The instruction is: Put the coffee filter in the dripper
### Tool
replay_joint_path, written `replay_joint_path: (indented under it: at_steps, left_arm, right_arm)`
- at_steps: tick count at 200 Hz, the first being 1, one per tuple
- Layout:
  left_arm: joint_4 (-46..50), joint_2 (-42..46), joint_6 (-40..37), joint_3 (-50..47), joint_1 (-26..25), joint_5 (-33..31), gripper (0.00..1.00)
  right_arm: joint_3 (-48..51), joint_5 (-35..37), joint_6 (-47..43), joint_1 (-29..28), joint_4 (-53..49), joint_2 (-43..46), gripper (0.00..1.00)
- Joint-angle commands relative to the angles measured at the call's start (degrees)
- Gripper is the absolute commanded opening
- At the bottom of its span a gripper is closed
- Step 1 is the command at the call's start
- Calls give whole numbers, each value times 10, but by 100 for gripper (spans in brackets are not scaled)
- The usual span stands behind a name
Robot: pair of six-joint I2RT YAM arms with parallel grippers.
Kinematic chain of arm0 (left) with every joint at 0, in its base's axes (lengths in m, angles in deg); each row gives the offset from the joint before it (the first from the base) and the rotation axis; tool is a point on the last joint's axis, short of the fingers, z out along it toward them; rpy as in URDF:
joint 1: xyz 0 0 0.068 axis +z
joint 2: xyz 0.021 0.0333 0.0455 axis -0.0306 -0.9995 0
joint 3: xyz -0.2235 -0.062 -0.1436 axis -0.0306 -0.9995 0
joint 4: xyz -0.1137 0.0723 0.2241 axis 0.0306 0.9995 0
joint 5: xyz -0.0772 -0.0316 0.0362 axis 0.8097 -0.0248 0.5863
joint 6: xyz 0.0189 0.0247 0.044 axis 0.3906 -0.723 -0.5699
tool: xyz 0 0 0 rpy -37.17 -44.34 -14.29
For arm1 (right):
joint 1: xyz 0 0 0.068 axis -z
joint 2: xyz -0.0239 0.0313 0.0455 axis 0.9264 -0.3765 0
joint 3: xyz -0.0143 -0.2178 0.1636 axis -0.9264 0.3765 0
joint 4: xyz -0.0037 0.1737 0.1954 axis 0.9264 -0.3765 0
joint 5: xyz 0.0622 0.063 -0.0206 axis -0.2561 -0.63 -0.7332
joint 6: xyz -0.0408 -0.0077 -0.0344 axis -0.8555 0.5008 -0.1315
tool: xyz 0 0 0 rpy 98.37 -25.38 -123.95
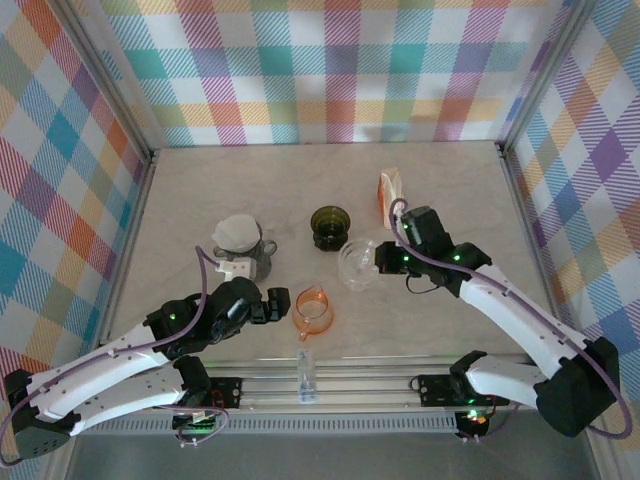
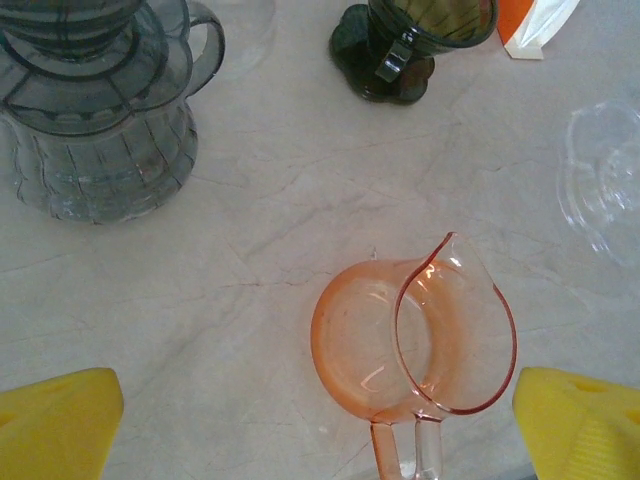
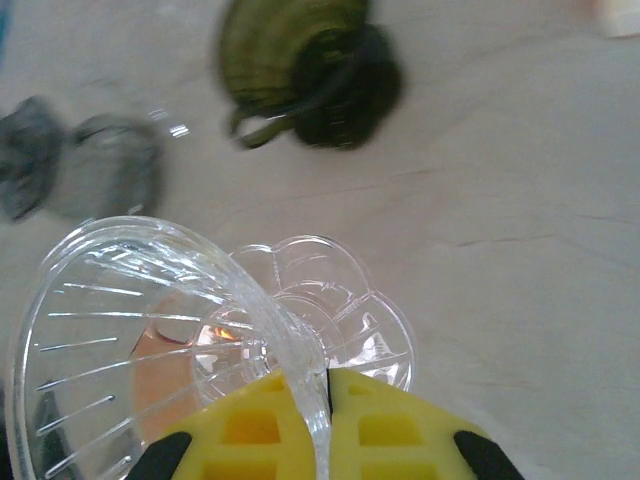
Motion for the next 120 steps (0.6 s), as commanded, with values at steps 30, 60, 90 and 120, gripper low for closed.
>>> replay_joint_path:
  at_steps: [30,60,90,120]
  left_arm:
    - [28,11,13,14,-5,-40,100]
    - [29,24,15,8,-4,-42,100]
    - [33,34,16,2,-5,-41,100]
    - [32,43,16,-6,-4,-42,100]
  right_arm:
    - [-68,-36,13,-121,-31,-39,0]
    - [-101,-15,10,-166,-32,-94,0]
    - [-108,-16,12,-182,-13,-127,0]
    - [-107,-14,13,-186,-4,-147,0]
